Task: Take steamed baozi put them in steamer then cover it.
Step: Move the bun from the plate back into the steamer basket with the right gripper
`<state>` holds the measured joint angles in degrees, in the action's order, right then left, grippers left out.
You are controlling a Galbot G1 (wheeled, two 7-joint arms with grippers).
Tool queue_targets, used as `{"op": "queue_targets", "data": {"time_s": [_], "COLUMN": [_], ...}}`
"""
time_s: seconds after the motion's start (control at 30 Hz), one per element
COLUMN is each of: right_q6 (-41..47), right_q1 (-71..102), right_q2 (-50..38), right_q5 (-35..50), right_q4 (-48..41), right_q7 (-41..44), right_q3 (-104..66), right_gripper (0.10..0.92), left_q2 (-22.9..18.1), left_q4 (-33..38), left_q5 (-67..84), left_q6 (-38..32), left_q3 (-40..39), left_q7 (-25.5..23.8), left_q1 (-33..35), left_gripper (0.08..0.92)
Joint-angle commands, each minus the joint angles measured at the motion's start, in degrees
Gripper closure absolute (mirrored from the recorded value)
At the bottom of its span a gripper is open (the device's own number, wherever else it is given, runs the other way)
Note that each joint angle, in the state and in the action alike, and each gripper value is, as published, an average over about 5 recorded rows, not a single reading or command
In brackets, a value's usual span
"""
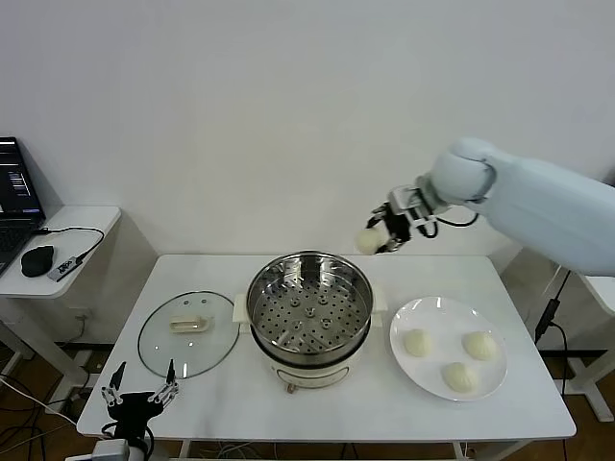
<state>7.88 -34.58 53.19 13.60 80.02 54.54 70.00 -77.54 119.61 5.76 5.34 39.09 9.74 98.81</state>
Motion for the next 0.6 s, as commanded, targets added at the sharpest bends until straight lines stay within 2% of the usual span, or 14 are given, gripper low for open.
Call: {"op": "queue_targets", "data": {"time_s": [0.03, 0.23, 0.6], "right_q6": [-0.61, -5.15, -19.64], "right_q1": [-1.88, 0.27, 3.94], "right_q2": [7.71, 13.27, 19.45], "right_q5": [2.61, -1.22, -15.99], "right_q4": [0.8, -3.59, -11.73], "right_q7": [-0.85, -1.84, -4.68], "right_q3": [4.03, 6.15, 9.69], "right_gripper": [0.519, 0.516, 0.524], "left_q2": [-0.04, -0.34, -0.82], "left_q4": [0.03, -0.12, -0.45], "left_q5": [0.1, 0.2, 0.26], "left_q6": [0.03, 0.15, 0.31], "left_q3": [0.35, 0.99, 1.29], "left_q7": [-0.02, -0.08, -0.18], "left_q1": [-0.02, -0.2, -0.75], "left_gripper": [0.177, 0.177, 0.177]}}
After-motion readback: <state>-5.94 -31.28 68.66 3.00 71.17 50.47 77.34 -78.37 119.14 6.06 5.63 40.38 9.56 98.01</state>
